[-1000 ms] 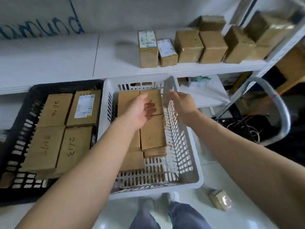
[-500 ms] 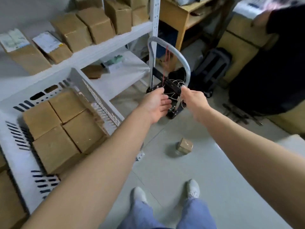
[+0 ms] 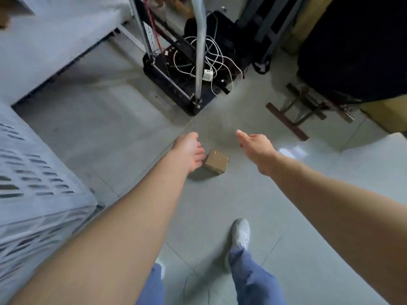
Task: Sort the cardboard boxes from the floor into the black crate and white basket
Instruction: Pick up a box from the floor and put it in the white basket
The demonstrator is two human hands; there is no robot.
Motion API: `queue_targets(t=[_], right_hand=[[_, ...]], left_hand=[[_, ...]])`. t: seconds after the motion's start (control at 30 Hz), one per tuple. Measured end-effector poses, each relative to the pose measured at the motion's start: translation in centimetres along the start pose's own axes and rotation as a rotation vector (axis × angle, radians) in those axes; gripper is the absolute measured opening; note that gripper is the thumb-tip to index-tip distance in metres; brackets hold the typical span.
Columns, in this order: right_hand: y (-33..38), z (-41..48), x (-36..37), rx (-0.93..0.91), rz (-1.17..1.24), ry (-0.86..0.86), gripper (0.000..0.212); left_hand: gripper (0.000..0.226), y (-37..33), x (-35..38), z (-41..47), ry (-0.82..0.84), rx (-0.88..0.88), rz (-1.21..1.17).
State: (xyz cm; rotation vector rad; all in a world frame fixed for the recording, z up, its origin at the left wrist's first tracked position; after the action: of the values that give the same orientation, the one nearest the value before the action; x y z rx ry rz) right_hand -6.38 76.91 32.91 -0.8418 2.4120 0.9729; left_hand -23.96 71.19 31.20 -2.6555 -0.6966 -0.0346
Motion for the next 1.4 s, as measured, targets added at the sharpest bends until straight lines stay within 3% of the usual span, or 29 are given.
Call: queue_targets(t=[0.2,0.33,0.43,0.57,0.73,0.83,1.03,1.23,1.4], right_hand=[[-7.8,11.6,6.9,0.044,0.031,0.06,0.055],[-12.4,17.5,11.7,0.075,0.041,0.098,0.057],[-14.8,21.3,14.9,0.091,0.033,0.133,0.053],[-17.1,26.1,17.5,0.095,0.03,0.088,0.046],[-19.9,29.2,20.2,0.2,0.135,0.171,0.054],[-20.0,28.8,20.8,0.241,0.255,0.201,0.047],[-16.3,23.6,17.6,0.226,0.278,0.162,0.041],[-8.2,14.2,10.8,0.166,0.3,0.092,0.048],[0.9,4.5,4.8,0.043,0.326,0.035,0.038]], left_hand=[[0.018,4.8,-1.5,15.5,-0.156,-0.042,0.066],[0.037,9.1,-1.3,24.3,-0.157,-0.077,0.105],[0.027,11.7,-1.5,29.4,-0.175,-0.103,0.135],[0.042,13.6,-2.1,35.2,-0.219,-0.075,0.156],[0.013,14.5,-0.5,38.9,-0.156,-0.048,0.051],[0.016,14.4,0.6,38.7,-0.098,-0.04,0.003],[0.013,11.5,-0.5,32.2,-0.196,-0.015,-0.07],[0.012,5.8,-1.6,19.3,-0.275,-0.007,-0.196],[0.015,-0.1,-3.7,5.9,-0.397,0.061,-0.274]])
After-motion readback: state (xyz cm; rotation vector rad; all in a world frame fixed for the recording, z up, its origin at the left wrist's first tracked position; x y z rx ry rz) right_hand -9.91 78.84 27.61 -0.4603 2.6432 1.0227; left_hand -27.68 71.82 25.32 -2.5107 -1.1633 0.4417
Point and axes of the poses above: each hand's wrist, its own z-axis towards the middle knuckle, its own x-axis out of the palm, y = z × x, the point moved 8 cm from there along z, towards the middle knuckle, and after that the axes turned 6 degrees about -z, right-handed, at the moved point
